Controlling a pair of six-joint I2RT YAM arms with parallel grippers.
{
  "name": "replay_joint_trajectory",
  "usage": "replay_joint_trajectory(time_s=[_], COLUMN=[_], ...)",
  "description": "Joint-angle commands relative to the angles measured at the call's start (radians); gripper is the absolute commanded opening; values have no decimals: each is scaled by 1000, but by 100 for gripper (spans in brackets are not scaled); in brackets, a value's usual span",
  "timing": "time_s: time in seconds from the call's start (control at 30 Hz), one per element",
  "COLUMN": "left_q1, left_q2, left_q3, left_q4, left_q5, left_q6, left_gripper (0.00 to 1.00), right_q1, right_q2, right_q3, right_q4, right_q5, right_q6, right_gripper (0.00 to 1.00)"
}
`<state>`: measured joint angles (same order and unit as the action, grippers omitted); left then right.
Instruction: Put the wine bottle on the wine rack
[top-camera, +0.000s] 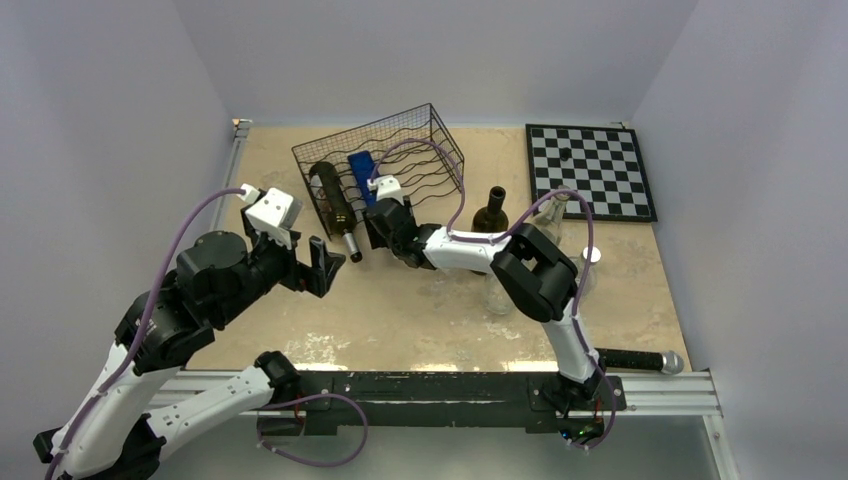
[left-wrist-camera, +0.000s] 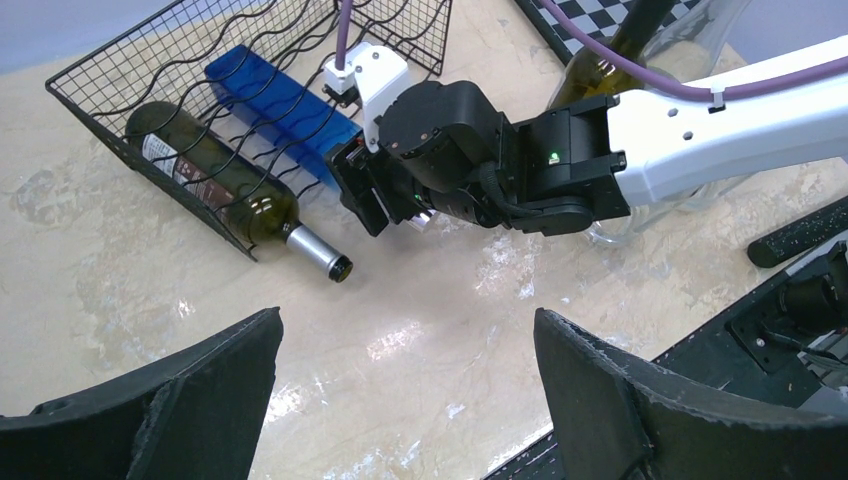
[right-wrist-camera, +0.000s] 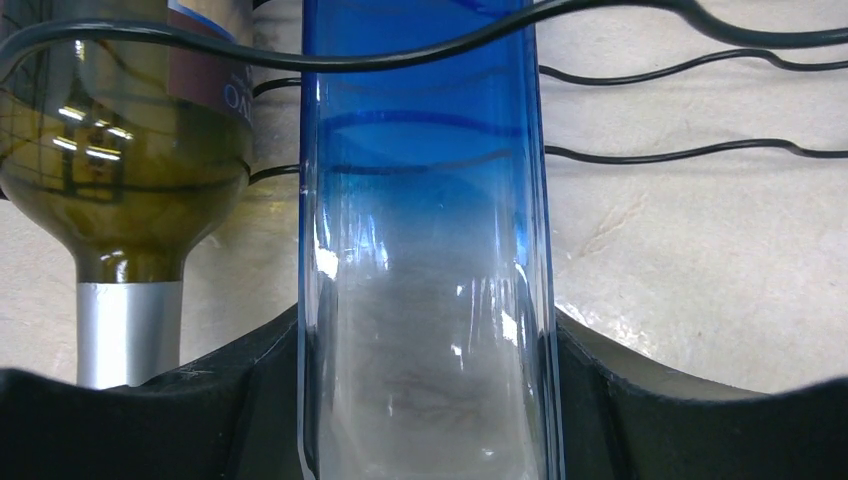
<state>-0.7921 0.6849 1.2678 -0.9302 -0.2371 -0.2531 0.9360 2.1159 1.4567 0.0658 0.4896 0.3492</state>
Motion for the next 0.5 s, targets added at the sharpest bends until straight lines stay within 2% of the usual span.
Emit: replay_joint_trajectory(time_s=[0.0,0.3,0.37,0.47], left_q1=[0,0,-1,0], left_q2=[14,13,9,6], left_q3=[21,19,19,18], left_q4=[18,15,14,11], left_q5=[18,16,16,15], left_q6=[-29,-26,-26,-26], left_gripper=[99,99,99,99], right_q1=[-2,-8,-12,-19], right_q2=[-32,27,32,35], right_q3=[124,256,275,292], right_q4=[187,28,-6,-47], right_q5=[1,-7,4,3], right_q6=[19,48,71,88], right_gripper=[0,0,11,37])
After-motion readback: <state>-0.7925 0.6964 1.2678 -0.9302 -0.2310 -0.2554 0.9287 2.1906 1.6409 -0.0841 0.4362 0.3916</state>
